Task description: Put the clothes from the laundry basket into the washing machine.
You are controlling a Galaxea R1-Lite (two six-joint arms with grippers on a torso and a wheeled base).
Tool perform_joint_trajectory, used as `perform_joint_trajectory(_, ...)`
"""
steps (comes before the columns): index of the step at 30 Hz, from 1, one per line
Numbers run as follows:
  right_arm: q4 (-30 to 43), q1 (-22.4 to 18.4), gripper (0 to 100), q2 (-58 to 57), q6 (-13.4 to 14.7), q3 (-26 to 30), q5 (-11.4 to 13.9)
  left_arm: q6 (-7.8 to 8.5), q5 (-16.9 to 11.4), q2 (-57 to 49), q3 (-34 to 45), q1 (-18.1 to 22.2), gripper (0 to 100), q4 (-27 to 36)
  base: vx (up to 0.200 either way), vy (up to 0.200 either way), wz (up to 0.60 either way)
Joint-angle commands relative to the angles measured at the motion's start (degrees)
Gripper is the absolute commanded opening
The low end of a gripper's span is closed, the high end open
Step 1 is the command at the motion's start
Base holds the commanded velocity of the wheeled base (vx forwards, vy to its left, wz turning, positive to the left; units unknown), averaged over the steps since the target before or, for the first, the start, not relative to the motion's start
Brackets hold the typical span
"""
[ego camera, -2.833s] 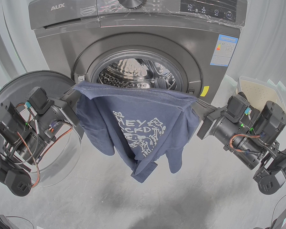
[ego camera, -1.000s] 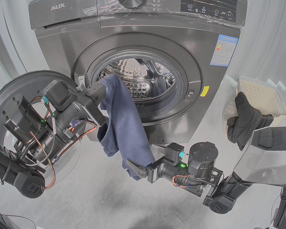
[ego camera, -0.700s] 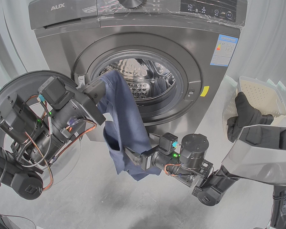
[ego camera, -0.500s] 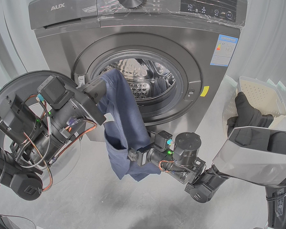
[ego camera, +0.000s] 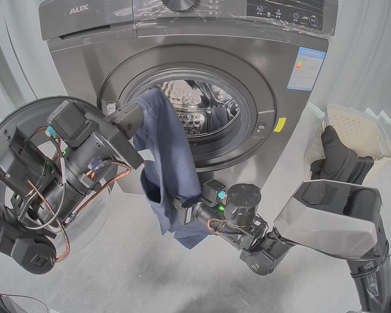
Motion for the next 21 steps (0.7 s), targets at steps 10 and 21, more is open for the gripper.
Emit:
perform_joint_trajectory(10, -0.14, -0.67, 0, -10.73, 0.23, 9.25, -1.6, 0.08, -0.61, 1.7, 0.86, 6.22, 0, 0.17, 0.0, 0.0, 0.0)
perform_joint_trajectory(21, 0.12, -2.34, 0, -21.8, 1.11, 12.42, -2.83, 1.05, -5.44, 6.98, 9.39, 9.91, 0, 0.08, 0.0, 0.0, 0.0)
